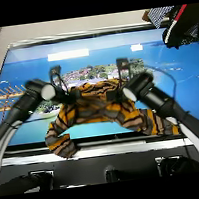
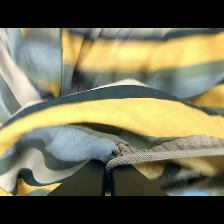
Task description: Fold the clothes and pants, and hang the long-sleeved shirts on hangers.
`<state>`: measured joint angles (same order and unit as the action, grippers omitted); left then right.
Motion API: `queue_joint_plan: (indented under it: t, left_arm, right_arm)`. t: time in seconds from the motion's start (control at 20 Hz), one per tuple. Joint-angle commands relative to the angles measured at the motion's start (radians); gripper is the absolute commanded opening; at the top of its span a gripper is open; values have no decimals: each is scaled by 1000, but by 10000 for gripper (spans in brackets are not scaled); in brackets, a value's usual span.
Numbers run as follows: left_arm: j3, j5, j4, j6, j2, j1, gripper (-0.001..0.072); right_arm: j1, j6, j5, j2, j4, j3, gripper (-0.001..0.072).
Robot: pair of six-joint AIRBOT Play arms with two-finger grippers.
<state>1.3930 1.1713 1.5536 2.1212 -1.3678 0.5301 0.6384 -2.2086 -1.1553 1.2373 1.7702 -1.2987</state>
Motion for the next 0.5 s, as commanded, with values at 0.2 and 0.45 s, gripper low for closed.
queue_joint_plan:
  t: [0.2, 0.45]
  left_arm:
    - [545, 269, 10, -133, 36, -17, 34]
    - [706, 260, 2, -132, 90, -11, 34]
  right_arm:
    - [1, 109, -156, -29, 45, -544, 30]
    - [1, 195, -138, -43, 28, -795, 30]
